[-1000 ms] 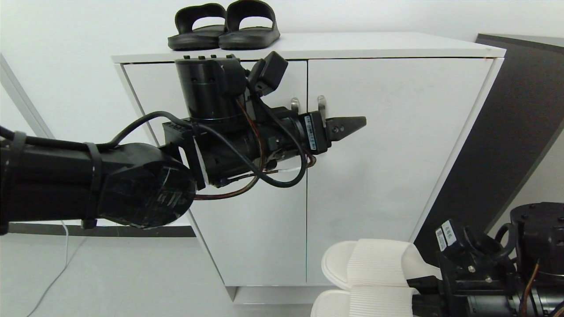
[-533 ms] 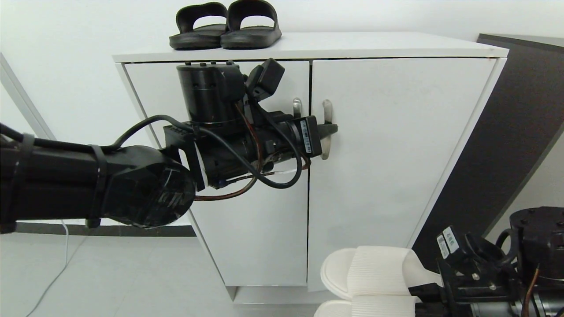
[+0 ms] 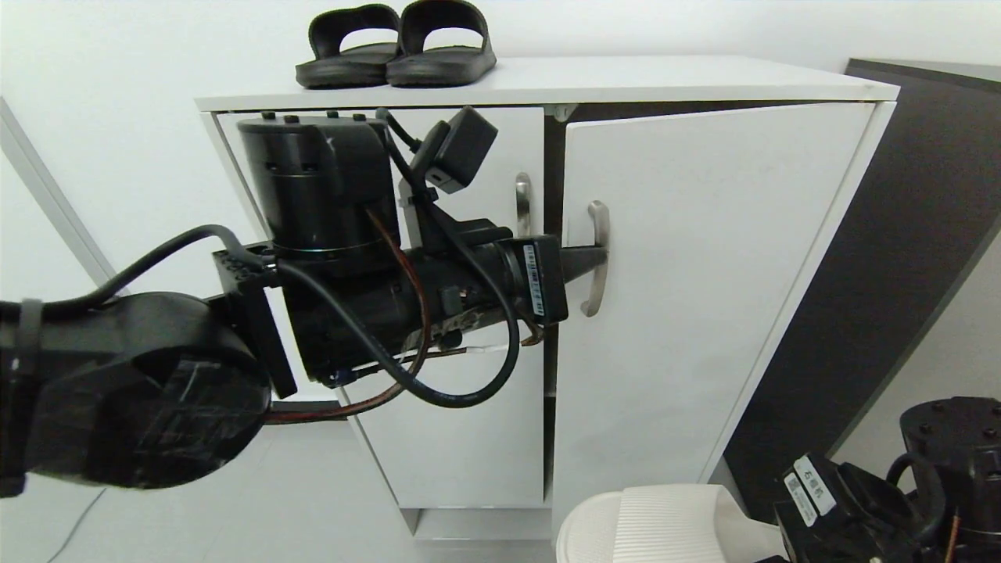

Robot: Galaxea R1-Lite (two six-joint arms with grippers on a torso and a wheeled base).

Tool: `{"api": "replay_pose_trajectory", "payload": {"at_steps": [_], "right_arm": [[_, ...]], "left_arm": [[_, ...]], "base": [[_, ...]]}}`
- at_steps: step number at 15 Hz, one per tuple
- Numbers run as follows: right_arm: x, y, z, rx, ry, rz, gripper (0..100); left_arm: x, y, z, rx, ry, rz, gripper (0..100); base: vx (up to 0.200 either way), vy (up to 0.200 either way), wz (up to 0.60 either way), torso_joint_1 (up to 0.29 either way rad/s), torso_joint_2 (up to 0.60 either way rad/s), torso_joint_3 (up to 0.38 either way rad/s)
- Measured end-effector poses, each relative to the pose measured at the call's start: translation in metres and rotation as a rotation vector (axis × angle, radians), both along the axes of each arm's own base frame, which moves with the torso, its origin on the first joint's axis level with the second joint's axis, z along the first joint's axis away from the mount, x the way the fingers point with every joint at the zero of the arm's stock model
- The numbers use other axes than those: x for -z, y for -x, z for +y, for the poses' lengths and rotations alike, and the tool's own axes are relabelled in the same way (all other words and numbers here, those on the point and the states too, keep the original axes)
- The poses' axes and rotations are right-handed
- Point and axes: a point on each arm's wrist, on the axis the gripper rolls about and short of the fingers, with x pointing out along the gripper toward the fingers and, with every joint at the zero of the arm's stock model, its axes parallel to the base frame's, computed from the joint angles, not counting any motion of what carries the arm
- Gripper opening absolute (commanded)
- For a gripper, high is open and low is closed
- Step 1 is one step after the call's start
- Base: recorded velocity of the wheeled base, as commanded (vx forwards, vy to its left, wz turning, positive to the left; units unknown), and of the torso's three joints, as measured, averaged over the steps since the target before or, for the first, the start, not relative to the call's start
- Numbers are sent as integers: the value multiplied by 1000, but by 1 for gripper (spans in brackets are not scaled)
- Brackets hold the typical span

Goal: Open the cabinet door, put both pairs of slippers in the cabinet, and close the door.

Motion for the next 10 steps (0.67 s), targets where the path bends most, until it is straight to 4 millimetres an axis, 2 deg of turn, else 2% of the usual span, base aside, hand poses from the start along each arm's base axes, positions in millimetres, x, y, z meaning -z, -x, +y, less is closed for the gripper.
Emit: {"api": "replay_pose_trajectory", "payload": {"at_steps": [6, 10], "right_arm": [[1, 2, 1, -6, 5, -1, 0], [1, 2, 1, -4, 7, -2, 0]], "left_arm": [[-3, 23, 24, -6, 11, 1, 0], [-5, 14, 36, -53, 23, 6, 0]], "base": [[0, 0, 0, 0, 0, 0], [0, 0, 0, 0, 0, 0]]}}
